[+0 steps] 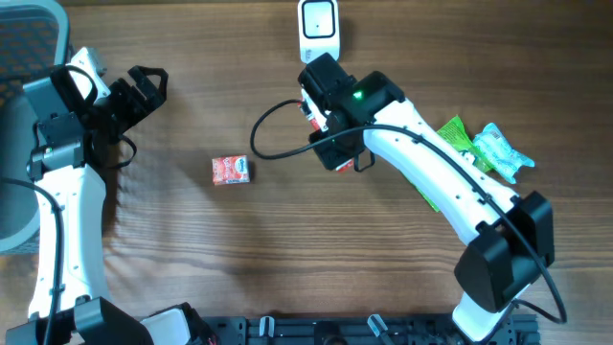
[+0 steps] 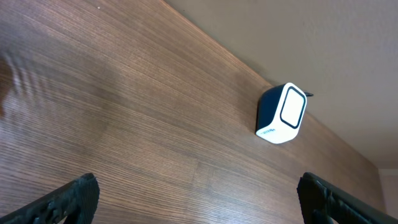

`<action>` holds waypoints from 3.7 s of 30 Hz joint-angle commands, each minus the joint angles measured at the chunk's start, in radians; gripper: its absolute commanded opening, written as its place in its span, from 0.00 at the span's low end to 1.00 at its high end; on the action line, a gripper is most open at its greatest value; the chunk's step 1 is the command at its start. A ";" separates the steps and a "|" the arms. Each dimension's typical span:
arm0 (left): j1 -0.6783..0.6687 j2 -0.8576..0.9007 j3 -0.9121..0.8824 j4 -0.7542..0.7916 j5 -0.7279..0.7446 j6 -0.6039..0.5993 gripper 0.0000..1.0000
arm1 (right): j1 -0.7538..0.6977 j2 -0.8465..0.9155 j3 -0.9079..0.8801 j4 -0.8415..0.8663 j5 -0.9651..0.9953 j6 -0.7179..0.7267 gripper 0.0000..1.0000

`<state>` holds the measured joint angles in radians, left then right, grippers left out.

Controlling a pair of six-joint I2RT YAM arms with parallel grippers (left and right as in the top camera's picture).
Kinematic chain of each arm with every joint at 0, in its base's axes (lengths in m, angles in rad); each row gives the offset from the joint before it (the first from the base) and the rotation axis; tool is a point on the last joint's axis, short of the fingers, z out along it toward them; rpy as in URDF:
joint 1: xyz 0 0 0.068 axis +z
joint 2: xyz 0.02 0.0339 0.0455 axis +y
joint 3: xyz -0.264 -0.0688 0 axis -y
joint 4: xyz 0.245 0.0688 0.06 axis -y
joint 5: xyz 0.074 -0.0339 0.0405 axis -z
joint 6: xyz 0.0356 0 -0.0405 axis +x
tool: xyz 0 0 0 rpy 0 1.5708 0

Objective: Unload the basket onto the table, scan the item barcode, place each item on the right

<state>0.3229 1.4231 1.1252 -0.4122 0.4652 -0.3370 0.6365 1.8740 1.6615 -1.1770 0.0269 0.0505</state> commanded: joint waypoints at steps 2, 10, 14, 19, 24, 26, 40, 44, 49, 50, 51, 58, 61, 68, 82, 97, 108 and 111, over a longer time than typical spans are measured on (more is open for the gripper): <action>0.003 0.000 0.003 0.003 0.005 0.019 1.00 | 0.041 0.000 -0.034 0.058 0.060 0.020 0.05; 0.003 0.000 0.003 0.003 0.005 0.019 1.00 | 0.171 -0.027 -0.187 0.156 0.425 0.349 0.04; 0.003 0.000 0.003 0.003 0.005 0.019 1.00 | 0.171 -0.026 -0.410 0.318 0.625 0.450 0.04; 0.003 0.000 0.003 0.003 0.005 0.019 1.00 | 0.171 0.018 -0.491 0.464 0.780 0.446 0.04; 0.003 0.000 0.003 0.003 0.005 0.019 1.00 | 0.171 0.145 -0.491 0.473 0.812 0.393 0.04; 0.003 0.000 0.003 0.003 0.005 0.019 1.00 | 0.171 0.190 -0.491 0.473 0.840 0.394 0.04; 0.003 0.000 0.003 0.003 0.005 0.019 1.00 | 0.085 0.000 -0.376 0.414 0.295 0.098 0.56; 0.003 0.000 0.003 0.003 0.004 0.019 1.00 | -0.203 -0.113 -0.372 0.294 -0.192 -0.132 0.54; 0.003 0.000 0.003 0.003 0.005 0.019 1.00 | -0.467 -0.064 -0.430 0.319 -0.388 -0.211 0.36; 0.003 0.000 0.003 0.003 0.004 0.019 1.00 | -0.468 -0.057 -0.431 0.320 -0.383 -0.213 0.36; 0.003 0.000 0.003 0.003 0.005 0.019 1.00 | -0.466 -0.050 -0.433 0.322 -0.376 -0.220 0.36; 0.003 0.000 0.003 0.003 0.005 0.019 1.00 | -0.457 -0.012 -0.531 0.433 -0.365 -0.197 0.34; 0.003 0.000 0.003 0.003 0.005 0.019 1.00 | -0.428 -0.011 -0.568 0.500 -0.299 -0.145 0.34; 0.003 0.000 0.003 0.003 0.005 0.019 1.00 | -0.404 0.007 -0.576 0.565 -0.252 -0.066 0.33; 0.003 0.000 0.003 0.003 0.004 0.019 1.00 | -0.404 0.035 -0.637 0.568 -0.267 0.014 0.27; 0.003 0.000 0.003 0.003 0.005 0.019 1.00 | -0.387 -0.361 -0.629 0.504 -0.241 0.027 0.04; 0.003 0.000 0.003 0.003 0.005 0.019 1.00 | -0.363 -0.365 -0.470 0.396 0.013 -0.037 0.04; 0.003 0.000 0.003 0.003 0.005 0.019 1.00 | -0.300 -0.365 -0.347 0.383 0.206 -0.096 0.04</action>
<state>0.3229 1.4231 1.1252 -0.4122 0.4652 -0.3370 0.2825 1.5200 1.1954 -0.7925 0.0040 0.0242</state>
